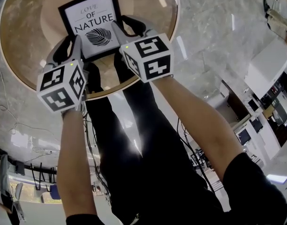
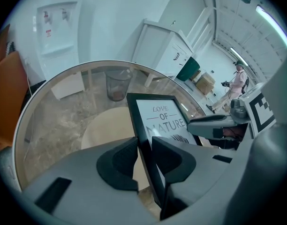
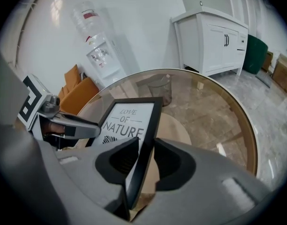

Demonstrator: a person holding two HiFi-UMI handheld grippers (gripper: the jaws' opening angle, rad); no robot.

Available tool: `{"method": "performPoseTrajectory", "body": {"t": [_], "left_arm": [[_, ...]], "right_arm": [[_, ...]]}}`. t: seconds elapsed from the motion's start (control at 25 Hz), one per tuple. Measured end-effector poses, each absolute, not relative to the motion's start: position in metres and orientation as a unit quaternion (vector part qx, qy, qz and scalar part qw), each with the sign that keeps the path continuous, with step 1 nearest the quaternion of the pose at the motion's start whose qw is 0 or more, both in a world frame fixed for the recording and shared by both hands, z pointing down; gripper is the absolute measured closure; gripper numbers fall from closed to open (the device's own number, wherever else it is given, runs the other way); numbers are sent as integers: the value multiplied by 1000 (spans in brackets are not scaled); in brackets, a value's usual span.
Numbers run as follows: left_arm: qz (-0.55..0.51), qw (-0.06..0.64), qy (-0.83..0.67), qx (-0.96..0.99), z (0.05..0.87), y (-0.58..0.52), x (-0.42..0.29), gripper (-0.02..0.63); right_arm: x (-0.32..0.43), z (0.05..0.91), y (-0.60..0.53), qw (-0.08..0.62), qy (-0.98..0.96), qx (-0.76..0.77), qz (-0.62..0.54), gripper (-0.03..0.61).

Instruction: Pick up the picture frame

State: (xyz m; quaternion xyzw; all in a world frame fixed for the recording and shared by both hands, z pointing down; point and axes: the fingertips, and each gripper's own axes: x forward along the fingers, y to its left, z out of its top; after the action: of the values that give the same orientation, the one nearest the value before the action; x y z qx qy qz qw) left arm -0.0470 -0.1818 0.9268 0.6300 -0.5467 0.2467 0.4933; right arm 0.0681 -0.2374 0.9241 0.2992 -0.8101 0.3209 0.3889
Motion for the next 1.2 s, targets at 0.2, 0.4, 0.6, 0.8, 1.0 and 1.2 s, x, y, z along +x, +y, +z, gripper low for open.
{"method": "performPoseTrajectory", "body": {"t": [0.2, 0.4, 0.6, 0.8, 1.0, 1.2], "left_arm": [[239, 493, -554, 627, 916, -182, -47, 518], [233, 484, -559, 632, 911, -184, -50, 523], [231, 478, -561, 636, 904, -184, -49, 523], [228, 469, -559, 644, 880, -185, -49, 523], [227, 464, -558, 650, 864, -187, -49, 523], [228, 461, -563, 647, 867, -186, -48, 523]], "right_arm": [[72, 917, -239, 384, -795, 305, 356, 503], [71, 912, -241, 378, -799, 309, 350, 505], [71, 905, -241, 374, -804, 309, 344, 504], [71, 878, -243, 369, -811, 310, 334, 503], [71, 861, -243, 368, -812, 310, 330, 503], [72, 866, -242, 375, -807, 318, 329, 503]]}}
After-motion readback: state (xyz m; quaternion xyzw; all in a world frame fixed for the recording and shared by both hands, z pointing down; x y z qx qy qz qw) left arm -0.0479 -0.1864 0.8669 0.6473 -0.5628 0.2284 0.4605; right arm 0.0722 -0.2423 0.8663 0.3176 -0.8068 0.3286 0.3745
